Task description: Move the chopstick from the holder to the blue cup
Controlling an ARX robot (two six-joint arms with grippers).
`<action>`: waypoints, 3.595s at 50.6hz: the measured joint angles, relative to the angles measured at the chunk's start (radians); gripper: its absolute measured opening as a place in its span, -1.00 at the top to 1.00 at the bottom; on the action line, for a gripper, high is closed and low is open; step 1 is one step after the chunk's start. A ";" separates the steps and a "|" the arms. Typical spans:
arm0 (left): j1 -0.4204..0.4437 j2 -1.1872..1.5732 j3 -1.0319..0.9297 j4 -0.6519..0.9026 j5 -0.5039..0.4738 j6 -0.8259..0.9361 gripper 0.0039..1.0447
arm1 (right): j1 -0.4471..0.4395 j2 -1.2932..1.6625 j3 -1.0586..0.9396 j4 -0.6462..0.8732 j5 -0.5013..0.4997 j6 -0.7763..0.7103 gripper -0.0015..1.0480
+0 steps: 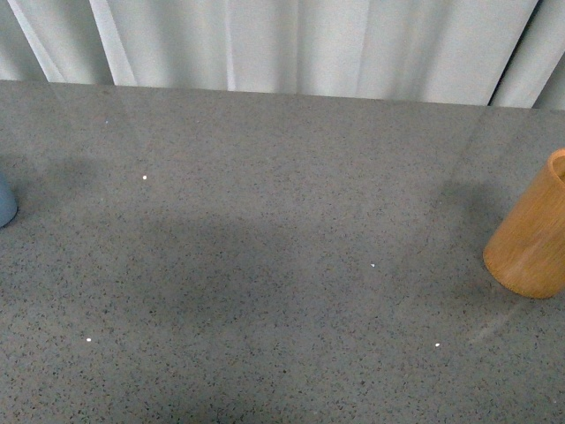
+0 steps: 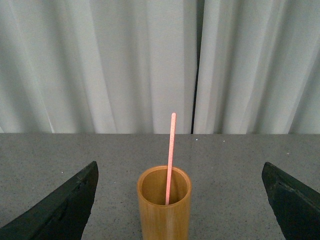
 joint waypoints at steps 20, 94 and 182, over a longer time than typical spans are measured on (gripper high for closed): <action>-0.006 0.100 0.051 -0.134 -0.106 -0.087 -0.87 | 0.000 0.000 0.000 0.000 0.000 0.000 -0.81; 0.283 1.950 1.205 -0.227 -0.135 0.370 -0.87 | 0.000 0.000 0.000 0.000 0.000 0.000 -0.81; -0.535 1.838 1.188 -0.403 -0.020 0.193 0.94 | 0.000 0.000 0.000 0.000 0.000 0.000 -0.81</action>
